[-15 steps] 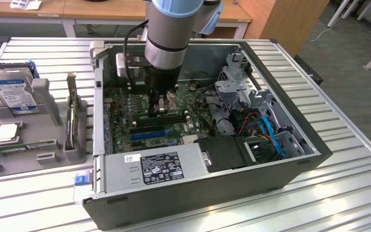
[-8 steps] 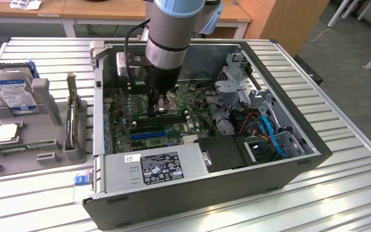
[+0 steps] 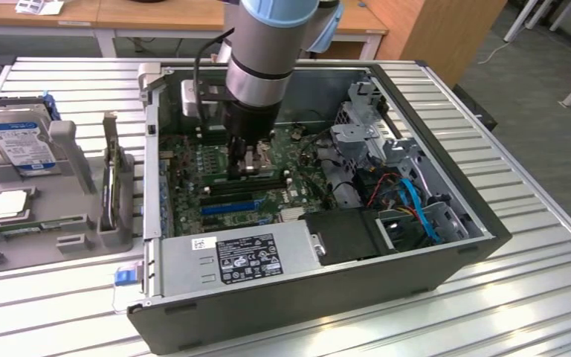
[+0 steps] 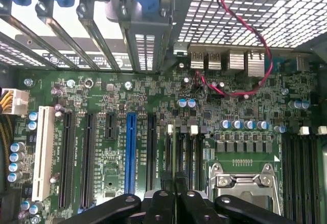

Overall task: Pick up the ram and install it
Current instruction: 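Insert the ram into the slot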

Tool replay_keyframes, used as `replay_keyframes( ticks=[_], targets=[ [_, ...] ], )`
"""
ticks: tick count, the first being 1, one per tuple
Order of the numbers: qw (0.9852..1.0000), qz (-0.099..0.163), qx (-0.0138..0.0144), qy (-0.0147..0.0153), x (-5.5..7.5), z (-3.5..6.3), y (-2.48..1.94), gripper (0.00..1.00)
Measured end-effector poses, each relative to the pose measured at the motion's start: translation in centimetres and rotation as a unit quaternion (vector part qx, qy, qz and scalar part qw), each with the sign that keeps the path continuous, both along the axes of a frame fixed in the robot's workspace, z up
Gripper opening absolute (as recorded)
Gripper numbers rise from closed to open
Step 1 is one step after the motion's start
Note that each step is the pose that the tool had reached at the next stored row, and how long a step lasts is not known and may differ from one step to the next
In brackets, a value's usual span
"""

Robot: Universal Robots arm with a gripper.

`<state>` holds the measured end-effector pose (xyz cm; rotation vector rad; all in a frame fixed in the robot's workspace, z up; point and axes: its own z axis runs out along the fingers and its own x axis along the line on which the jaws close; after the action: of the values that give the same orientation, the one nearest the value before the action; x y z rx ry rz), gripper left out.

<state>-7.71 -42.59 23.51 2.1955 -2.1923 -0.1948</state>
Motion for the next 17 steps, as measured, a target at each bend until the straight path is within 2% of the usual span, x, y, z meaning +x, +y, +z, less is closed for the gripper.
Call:
replay_keyframes(
  ticks=[11, 17],
  targets=[
    [1.0, 0.0, 0.0, 0.0, 1.4, 0.0, 0.0, 0.12],
    [1.0, 0.0, 0.0001, -0.0001, 1.5, -0.04, 0.01, 0.12]
  ],
)
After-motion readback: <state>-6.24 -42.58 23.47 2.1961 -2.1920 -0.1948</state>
